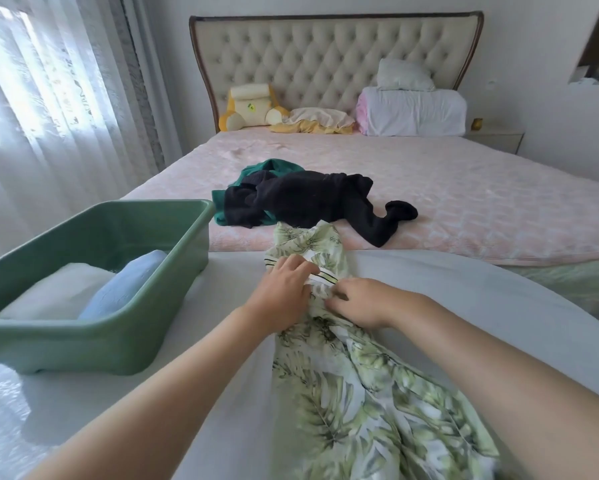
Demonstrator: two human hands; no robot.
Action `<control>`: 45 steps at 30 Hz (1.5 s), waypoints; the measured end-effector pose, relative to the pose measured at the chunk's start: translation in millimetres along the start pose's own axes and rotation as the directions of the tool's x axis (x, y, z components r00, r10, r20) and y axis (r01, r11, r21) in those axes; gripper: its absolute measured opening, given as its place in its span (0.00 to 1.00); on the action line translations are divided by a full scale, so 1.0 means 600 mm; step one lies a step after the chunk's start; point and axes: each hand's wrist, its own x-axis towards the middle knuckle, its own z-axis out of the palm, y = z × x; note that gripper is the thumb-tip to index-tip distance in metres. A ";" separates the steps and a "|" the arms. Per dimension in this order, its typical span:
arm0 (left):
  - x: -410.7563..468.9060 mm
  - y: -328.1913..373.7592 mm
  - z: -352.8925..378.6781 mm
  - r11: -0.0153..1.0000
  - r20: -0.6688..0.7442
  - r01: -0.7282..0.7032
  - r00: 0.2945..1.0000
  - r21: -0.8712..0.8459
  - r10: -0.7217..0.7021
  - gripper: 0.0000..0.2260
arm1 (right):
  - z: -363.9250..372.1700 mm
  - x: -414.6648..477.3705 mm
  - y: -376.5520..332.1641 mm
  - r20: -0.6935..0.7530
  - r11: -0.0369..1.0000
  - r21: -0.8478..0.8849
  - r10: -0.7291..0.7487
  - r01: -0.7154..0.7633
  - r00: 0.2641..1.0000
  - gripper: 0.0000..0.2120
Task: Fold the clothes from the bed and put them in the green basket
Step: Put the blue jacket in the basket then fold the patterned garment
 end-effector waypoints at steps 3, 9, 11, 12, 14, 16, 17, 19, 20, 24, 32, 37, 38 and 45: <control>-0.047 0.041 -0.018 0.995 -0.037 -0.034 0.999 -0.094 0.031 0.09 | 0.007 -0.051 -0.012 -0.021 0.998 0.056 0.025 -0.024 0.999 0.21; -0.147 0.103 -0.042 0.971 0.141 -0.076 0.984 -0.229 0.110 0.03 | 0.015 -0.145 -0.029 0.094 0.995 -0.035 0.096 -0.093 0.991 0.17; -0.175 0.117 -0.046 0.970 0.232 -0.080 0.964 -0.230 0.134 0.11 | 0.016 -0.171 -0.027 0.122 0.992 0.026 0.122 -0.127 0.985 0.26; -0.187 0.126 -0.046 0.970 0.264 -0.098 0.952 -0.220 0.156 0.16 | 0.020 -0.182 -0.026 0.114 0.989 0.055 0.129 -0.136 0.985 0.30; -0.207 0.143 -0.049 0.972 0.329 -0.124 0.926 -0.198 0.185 0.26 | 0.025 -0.197 -0.026 0.114 0.988 0.035 0.144 -0.149 0.983 0.34; -0.223 0.156 -0.046 0.980 0.421 -0.152 0.886 -0.132 0.194 0.32 | 0.022 -0.203 -0.024 0.138 0.984 -0.056 0.177 -0.171 0.975 0.32; -0.230 0.160 -0.043 0.979 0.448 -0.190 0.870 -0.079 0.205 0.33 | 0.016 -0.207 -0.024 0.150 0.978 -0.096 0.199 -0.187 0.968 0.30; -0.239 0.164 -0.036 0.966 0.463 -0.258 0.856 0.001 0.229 0.34 | 0.001 -0.211 -0.024 0.168 0.967 -0.151 0.231 -0.207 0.958 0.23; -0.241 0.167 -0.035 0.963 0.477 -0.268 0.848 0.012 0.230 0.34 | -0.009 -0.216 -0.027 0.177 0.964 -0.170 0.234 -0.205 0.956 0.20; -0.233 0.179 -0.070 0.979 0.617 -0.182 0.761 -0.092 0.200 0.32 | -0.044 -0.239 -0.044 0.187 0.987 -0.031 0.160 -0.157 0.969 0.12; -0.198 0.116 -0.139 0.544 0.382 0.565 0.824 -0.621 -0.419 0.10 | -0.002 -0.246 -0.073 0.469 0.655 0.720 -0.213 -0.231 0.857 0.22; -0.224 0.131 -0.106 0.755 0.533 0.537 0.792 -0.377 -0.297 0.25 | 0.004 -0.242 -0.072 0.267 0.985 0.142 0.058 -0.099 0.962 0.11; -0.226 0.129 -0.097 0.809 0.499 0.480 0.821 -0.338 -0.278 0.26 | 0.004 -0.242 -0.070 0.264 0.993 0.067 0.077 -0.098 0.962 0.10; -0.226 0.106 -0.106 0.927 0.176 0.249 0.963 -0.279 -0.205 0.17 | 0.007 -0.253 -0.075 0.466 0.747 0.656 -0.286 -0.110 0.837 0.12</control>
